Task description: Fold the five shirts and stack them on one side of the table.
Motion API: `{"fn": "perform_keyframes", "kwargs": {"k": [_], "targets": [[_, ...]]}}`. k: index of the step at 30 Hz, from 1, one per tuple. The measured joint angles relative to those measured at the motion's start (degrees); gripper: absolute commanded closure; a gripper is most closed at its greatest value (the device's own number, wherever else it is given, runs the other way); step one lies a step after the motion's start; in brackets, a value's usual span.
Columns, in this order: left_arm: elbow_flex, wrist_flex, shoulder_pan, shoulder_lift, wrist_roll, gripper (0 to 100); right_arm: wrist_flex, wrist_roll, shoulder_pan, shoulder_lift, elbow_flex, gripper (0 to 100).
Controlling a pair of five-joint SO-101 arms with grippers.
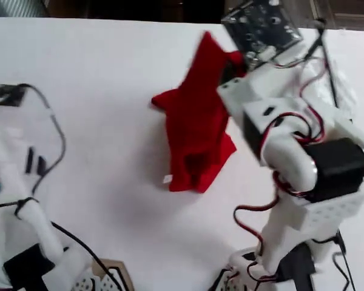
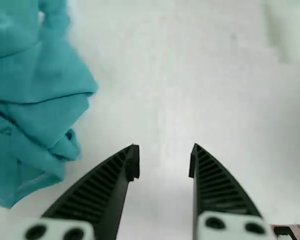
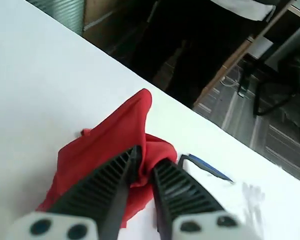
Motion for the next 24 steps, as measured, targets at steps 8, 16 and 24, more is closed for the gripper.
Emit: {"fn": "perform_keyframes", "kwargs": {"k": [8, 16, 24], "targets": [[9.1, -1.4, 28.7, 0.0, 4.7, 80, -1.3, 0.4, 4.9, -0.4, 14.2, 97.8], [9.6, -4.5, 47.0, 0.0, 21.5, 76, -11.3, 0.4, 11.4, -0.4, 24.9, 97.8], [9.6, -6.9, 56.2, 0.0, 21.5, 76, -17.1, 4.5, 21.2, -0.4, 25.7, 97.8]]}}
